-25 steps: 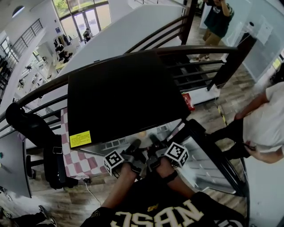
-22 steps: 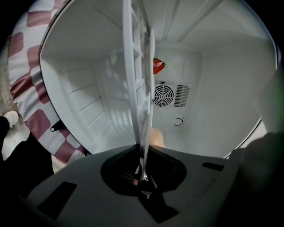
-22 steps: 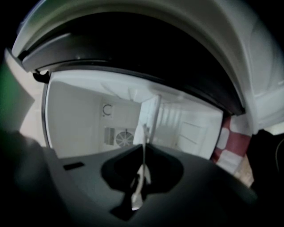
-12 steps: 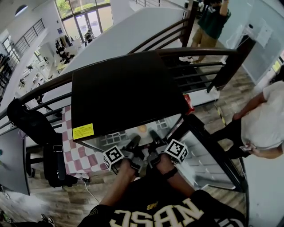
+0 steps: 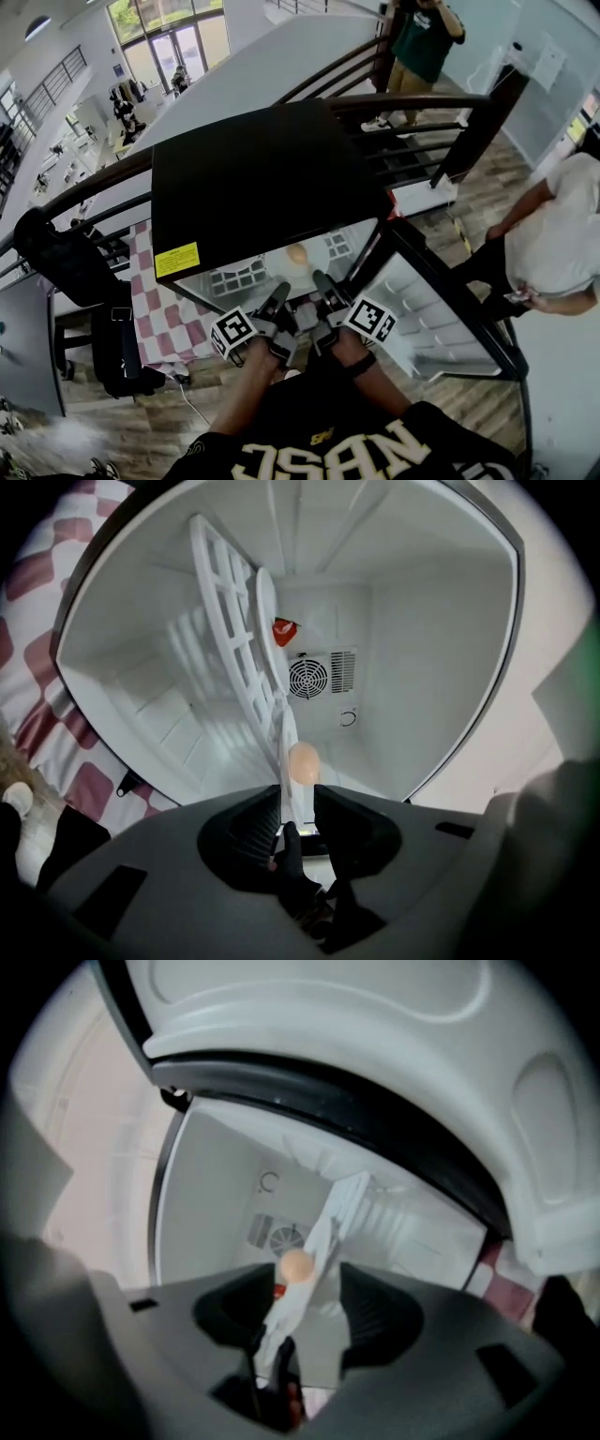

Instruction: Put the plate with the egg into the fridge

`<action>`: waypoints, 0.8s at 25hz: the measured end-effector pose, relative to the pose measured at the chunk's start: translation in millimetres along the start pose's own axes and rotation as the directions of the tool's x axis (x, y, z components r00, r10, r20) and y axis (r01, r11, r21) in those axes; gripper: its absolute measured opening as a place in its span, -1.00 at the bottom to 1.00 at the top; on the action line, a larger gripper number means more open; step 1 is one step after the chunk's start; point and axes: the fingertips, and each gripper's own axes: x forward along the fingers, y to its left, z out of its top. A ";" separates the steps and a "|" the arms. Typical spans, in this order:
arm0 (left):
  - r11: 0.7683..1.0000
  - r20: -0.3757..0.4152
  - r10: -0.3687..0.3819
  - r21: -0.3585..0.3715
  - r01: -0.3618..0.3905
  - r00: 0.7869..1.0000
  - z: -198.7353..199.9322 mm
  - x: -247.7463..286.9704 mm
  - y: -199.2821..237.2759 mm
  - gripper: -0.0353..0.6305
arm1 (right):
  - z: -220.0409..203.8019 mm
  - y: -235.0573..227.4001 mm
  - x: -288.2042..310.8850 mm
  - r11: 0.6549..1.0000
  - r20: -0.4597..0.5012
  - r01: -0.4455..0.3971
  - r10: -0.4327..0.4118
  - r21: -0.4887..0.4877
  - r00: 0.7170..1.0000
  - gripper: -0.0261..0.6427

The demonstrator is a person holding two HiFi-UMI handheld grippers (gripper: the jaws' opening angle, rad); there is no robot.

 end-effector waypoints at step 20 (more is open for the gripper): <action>0.457 0.045 0.158 0.882 -0.114 0.986 -10.8 -29.8 -15.3 -0.76 | -25.5 16.7 -39.1 0.635 0.138 0.216 -0.170 -0.742 0.976 -0.67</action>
